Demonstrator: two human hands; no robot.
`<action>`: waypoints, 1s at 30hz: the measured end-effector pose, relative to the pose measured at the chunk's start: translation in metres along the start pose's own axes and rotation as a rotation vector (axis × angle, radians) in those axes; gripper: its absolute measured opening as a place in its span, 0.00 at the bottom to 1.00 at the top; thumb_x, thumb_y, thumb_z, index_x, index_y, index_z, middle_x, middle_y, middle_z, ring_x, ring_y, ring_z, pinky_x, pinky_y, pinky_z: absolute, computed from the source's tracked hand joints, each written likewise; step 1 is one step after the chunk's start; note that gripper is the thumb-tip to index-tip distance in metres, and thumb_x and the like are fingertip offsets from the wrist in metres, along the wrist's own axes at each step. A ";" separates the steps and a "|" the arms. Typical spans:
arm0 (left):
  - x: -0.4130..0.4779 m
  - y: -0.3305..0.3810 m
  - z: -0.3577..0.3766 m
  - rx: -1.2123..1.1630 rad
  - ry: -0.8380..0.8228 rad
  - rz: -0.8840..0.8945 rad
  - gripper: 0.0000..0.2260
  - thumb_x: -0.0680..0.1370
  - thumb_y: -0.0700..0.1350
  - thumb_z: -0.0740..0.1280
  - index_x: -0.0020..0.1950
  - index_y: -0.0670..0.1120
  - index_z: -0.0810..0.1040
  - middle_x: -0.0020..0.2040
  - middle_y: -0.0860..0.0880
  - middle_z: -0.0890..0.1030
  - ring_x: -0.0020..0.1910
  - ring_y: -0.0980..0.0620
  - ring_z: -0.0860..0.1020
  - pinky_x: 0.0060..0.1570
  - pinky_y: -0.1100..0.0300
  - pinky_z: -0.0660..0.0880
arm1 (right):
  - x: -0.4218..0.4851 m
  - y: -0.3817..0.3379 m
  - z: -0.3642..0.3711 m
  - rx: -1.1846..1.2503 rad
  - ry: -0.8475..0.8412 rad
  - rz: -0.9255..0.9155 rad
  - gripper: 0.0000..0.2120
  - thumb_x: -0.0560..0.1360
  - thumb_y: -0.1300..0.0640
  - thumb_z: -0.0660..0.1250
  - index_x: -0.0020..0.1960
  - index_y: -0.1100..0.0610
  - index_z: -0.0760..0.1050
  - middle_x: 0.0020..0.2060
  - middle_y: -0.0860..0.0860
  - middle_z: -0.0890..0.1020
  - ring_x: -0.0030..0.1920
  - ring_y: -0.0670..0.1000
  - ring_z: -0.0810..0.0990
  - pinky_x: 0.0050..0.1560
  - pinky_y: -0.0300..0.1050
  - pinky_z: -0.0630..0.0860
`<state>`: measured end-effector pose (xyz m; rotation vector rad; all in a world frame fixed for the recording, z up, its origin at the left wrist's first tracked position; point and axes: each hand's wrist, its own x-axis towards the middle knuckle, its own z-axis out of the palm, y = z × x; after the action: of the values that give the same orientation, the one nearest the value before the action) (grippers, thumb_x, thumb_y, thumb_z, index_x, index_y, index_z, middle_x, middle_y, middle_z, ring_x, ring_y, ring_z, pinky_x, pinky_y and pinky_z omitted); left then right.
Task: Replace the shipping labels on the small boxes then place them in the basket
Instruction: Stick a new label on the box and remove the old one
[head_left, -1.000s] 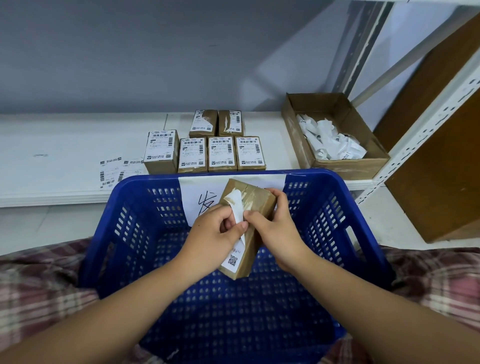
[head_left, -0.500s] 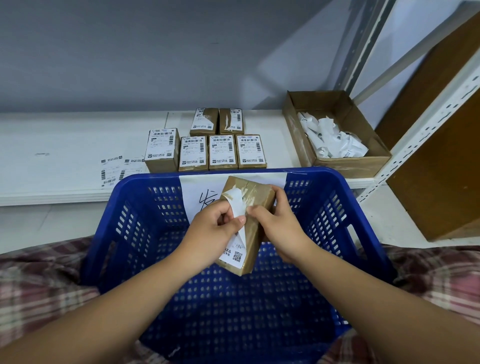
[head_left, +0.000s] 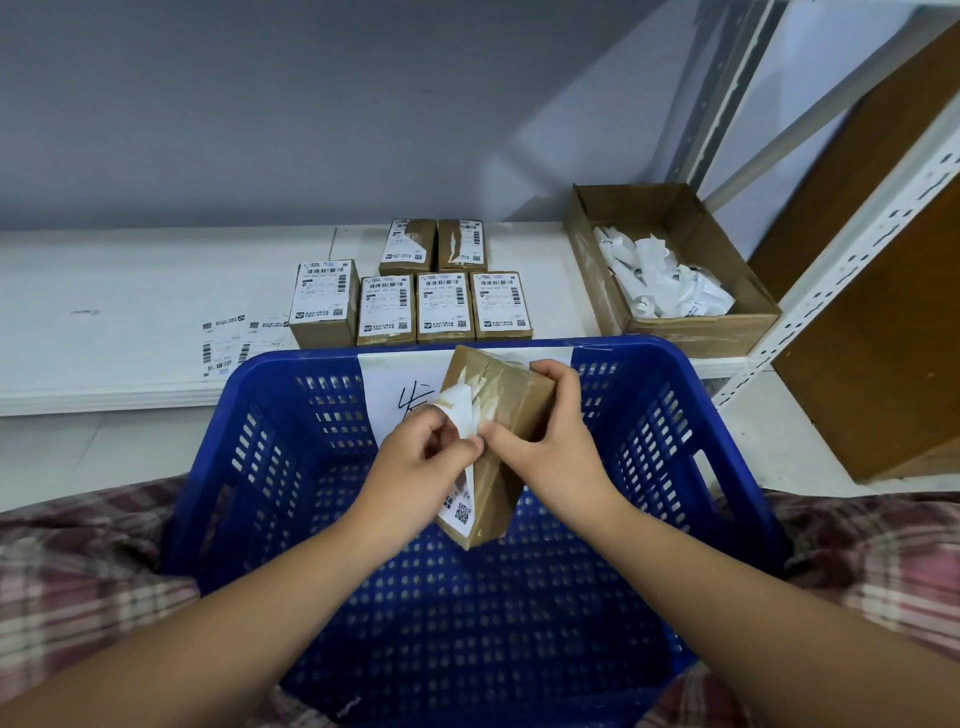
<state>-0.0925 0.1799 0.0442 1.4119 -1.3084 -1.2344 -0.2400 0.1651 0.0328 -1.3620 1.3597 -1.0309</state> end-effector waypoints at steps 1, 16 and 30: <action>-0.001 0.001 0.001 -0.016 0.006 -0.006 0.16 0.74 0.47 0.68 0.52 0.35 0.76 0.46 0.35 0.79 0.43 0.43 0.80 0.45 0.47 0.75 | -0.001 0.000 0.001 -0.013 0.001 -0.012 0.29 0.70 0.56 0.75 0.61 0.42 0.60 0.50 0.40 0.77 0.49 0.39 0.79 0.49 0.36 0.78; 0.009 -0.014 -0.002 0.460 0.178 0.269 0.05 0.78 0.44 0.66 0.52 0.47 0.79 0.42 0.52 0.74 0.40 0.56 0.73 0.37 0.72 0.66 | 0.002 -0.002 0.002 0.066 -0.087 0.184 0.26 0.70 0.45 0.74 0.60 0.48 0.63 0.50 0.49 0.80 0.49 0.50 0.83 0.58 0.52 0.79; 0.008 0.001 -0.005 0.275 0.180 0.132 0.12 0.78 0.42 0.66 0.36 0.42 0.70 0.29 0.52 0.71 0.26 0.60 0.68 0.26 0.69 0.65 | 0.009 0.001 0.000 0.142 -0.032 0.278 0.26 0.74 0.53 0.71 0.70 0.48 0.68 0.52 0.48 0.83 0.48 0.48 0.85 0.51 0.49 0.83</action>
<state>-0.0882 0.1716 0.0450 1.5606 -1.4591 -0.8431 -0.2400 0.1561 0.0310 -1.0464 1.3790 -0.8955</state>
